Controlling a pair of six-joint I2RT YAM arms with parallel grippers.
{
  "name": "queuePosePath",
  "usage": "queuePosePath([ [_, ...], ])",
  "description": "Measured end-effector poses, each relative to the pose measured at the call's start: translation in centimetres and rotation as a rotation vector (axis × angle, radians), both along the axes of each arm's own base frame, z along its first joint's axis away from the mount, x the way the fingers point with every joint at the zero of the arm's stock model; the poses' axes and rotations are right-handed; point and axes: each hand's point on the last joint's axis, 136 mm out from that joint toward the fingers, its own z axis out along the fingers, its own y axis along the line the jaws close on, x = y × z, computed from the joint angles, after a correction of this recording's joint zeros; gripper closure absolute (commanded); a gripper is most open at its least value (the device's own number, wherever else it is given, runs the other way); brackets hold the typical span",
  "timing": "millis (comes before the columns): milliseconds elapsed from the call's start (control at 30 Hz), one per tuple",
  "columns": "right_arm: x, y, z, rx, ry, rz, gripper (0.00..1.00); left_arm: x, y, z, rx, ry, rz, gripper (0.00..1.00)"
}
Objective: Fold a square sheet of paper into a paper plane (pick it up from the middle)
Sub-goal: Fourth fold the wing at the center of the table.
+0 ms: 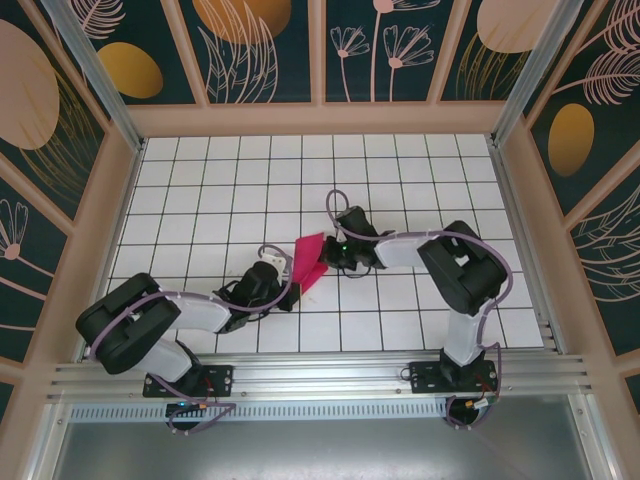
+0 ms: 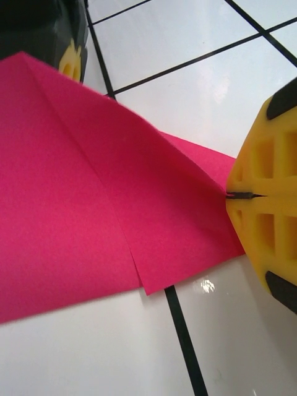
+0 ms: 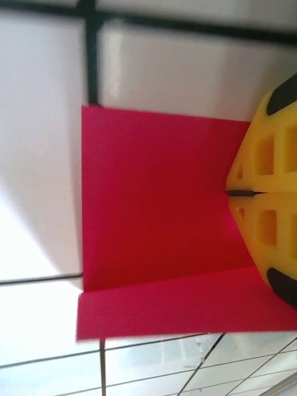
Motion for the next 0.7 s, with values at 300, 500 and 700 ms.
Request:
queuePosePath([
  [300,-1.9,-3.5,0.1,-0.046,0.009,-0.114,0.91,-0.4,-1.1,0.7,-0.033,-0.018,-0.068,1.00],
  [500,-1.7,-4.1,0.6,-0.072,-0.014,-0.120,0.88,-0.7,-1.5,1.0,-0.054,-0.011,-0.093,1.00],
  [700,-1.2,-3.2,4.4,0.007,-0.103,-0.088,0.87,-0.8,-1.7,1.3,-0.087,-0.003,-0.081,1.00],
])
